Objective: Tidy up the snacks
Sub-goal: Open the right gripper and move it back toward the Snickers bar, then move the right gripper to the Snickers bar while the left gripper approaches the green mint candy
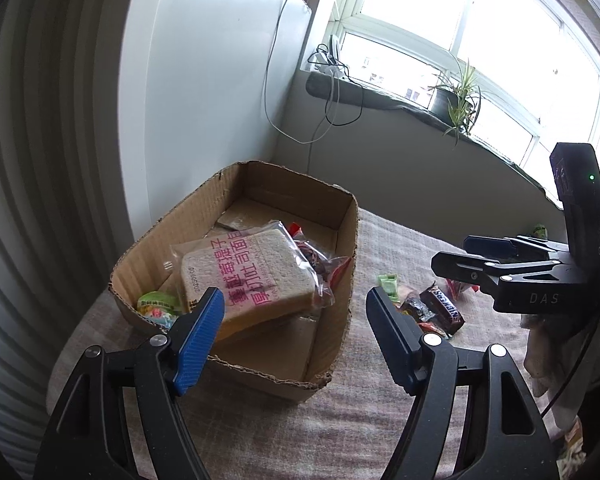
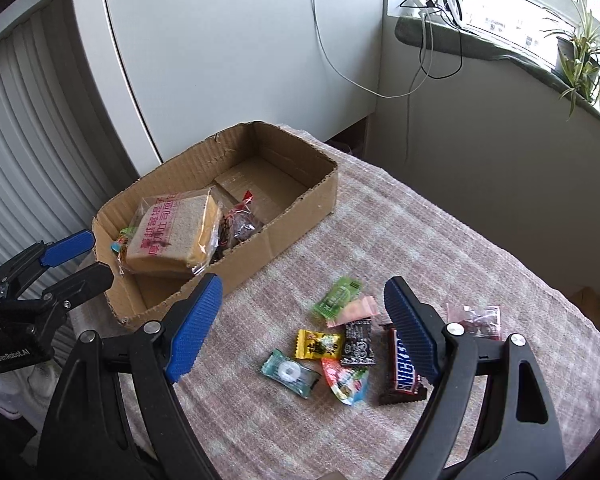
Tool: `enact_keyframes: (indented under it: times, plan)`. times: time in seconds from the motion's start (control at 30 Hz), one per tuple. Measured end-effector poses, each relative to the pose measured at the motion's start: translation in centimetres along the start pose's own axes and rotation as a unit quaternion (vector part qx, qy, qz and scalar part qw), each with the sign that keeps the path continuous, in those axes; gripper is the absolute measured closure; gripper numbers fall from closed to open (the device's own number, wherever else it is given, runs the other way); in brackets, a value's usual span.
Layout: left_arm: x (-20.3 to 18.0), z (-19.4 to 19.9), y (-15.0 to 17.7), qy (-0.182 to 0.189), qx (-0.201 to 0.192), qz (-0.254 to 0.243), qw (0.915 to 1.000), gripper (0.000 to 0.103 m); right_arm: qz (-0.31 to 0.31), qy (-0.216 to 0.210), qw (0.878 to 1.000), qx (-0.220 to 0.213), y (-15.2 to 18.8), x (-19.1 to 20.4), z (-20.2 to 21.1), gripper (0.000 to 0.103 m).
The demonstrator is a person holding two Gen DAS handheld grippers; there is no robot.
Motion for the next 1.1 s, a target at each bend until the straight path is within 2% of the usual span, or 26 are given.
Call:
enact_keyframes:
  times: [0.23, 0.53, 0.63, 0.73, 0.8, 1.1]
  plan:
    - [-3.0, -0.6, 0.8, 0.026, 0.010, -0.011, 0.9996, 0.030, -0.023, 0.049, 0.998, -0.027, 2.3, -5.9, 2.9, 0.018]
    - [-7.5, -2.6, 2.8, 0.060, 0.038, -0.038, 0.9967, 0.030, -0.082, 0.074, 0.994, -0.003, 6.1, -12.8, 3.9, 0.018]
    - [-8.6, -3.3, 3.8, 0.068, 0.054, -0.052, 0.9949, 0.032, -0.079, 0.069, 0.994, 0.009, 7.2, -13.0, 3.7, 0.018]
    - [-9.6, -4.1, 4.9, 0.075, 0.072, -0.062, 0.9927, 0.041, -0.069, 0.047, 0.996, 0.019, 8.1, -12.1, 3.1, 0.018]
    - [-10.1, -4.6, 5.6, 0.076, 0.083, -0.073, 0.9910, 0.042, -0.057, 0.035, 0.997, 0.026, 8.5, -11.2, 2.5, 0.023]
    - [-11.4, -7.2, 7.5, 0.062, 0.116, -0.097, 0.9866, 0.043, -0.034, -0.007, 0.998, 0.059, 9.6, -8.6, -1.1, 0.035]
Point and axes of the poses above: each gripper's, at about its wrist camera, not at the fingertips, and z roughly against the way its jaws point, x to its left, y to its underside, the point moved 10 cm from there along -z, roughly the way its jaws point
